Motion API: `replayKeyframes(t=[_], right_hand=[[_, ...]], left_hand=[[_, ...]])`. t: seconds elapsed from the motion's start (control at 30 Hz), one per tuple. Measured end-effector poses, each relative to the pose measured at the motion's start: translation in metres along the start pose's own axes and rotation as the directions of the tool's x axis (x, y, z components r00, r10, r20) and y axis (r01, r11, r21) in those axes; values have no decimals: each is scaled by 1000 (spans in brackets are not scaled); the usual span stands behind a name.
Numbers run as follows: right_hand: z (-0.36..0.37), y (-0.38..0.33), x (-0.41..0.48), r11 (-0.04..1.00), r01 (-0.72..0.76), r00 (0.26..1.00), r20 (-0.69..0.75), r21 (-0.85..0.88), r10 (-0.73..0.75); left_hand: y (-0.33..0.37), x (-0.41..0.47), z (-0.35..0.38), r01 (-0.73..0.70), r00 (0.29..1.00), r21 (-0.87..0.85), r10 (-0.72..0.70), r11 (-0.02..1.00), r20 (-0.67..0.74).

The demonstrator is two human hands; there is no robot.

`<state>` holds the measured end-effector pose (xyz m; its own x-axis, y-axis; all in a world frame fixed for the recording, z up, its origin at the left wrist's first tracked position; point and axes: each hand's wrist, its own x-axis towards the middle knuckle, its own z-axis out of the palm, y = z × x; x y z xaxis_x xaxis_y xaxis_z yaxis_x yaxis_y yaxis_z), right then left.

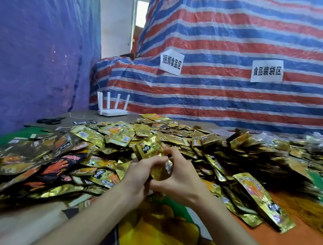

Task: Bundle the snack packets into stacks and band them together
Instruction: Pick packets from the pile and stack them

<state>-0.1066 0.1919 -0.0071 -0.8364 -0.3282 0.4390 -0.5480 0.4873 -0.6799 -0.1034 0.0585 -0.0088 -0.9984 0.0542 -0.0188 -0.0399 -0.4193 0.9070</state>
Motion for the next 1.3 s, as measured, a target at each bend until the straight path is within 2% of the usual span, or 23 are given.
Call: replayKeyframes(t=[0.1, 0.17, 0.3, 0.4, 0.5, 0.63, 0.77, 0.83, 0.9, 0.97, 1.03, 1.13, 1.2, 1.23, 1.3], right_hand=[[-5, -5, 0, 999, -46, 998, -46, -23, 45], [-15, -11, 6, 993, -72, 994, -88, -96, 64], [-55, -18, 41, 923, -176, 975, -189, -343, 116], [-87, -12, 74, 840, -292, 948, -257, -457, 189], [-111, 3, 100, 749, -395, 906, -361, -532, 221], [-126, 30, 128, 667, -557, 807, -512, -496, 293], [-114, 63, 134, 455, -658, 750, -573, -600, 330], [-106, 70, 129, 303, -633, 773, -562, -712, 296], [-100, 68, 125, 227, -578, 813, -529, -784, 244], [-92, 57, 121, 259, -536, 844, -500, -804, 193], [-77, 40, 109, 354, -464, 883, -456, -812, 112], [-46, 11, 81, 594, -228, 958, -287, -771, -5], [-27, -3, 61, 756, -95, 995, -85, -647, 52], [-18, -7, 53, 789, -70, 993, 35, -610, 115], [-5, -8, 41, 768, -59, 943, 217, -638, 253]], left_hand=[[1, -4, 6, -57, 998, -46, 57, 997, 13], [1, -3, 8, -119, 993, -65, 118, 991, -15], [-1, 4, 2, -206, 977, 76, 210, 976, -44], [3, 2, 0, -255, 964, 156, 264, 954, -35], [3, -1, 0, -296, 953, 223, 302, 929, 9], [8, 1, -7, -380, 925, 314, 363, 870, 115], [18, 0, -13, -495, 867, 386, 473, 779, 157], [22, 1, -16, -537, 838, 388, 526, 749, 144], [24, 2, -19, -545, 830, 379, 545, 748, 118], [24, 4, -22, -533, 832, 408, 546, 741, 96], [23, 5, -25, -527, 827, 491, 551, 694, 109], [23, 5, -32, -504, 813, 684, 558, 527, 169], [28, 4, -35, -439, 839, 793, 508, 421, 195], [30, 3, -37, -394, 868, 839, 452, 376, 205], [37, 0, -40, -284, 941, 917, 263, 279, 211]])
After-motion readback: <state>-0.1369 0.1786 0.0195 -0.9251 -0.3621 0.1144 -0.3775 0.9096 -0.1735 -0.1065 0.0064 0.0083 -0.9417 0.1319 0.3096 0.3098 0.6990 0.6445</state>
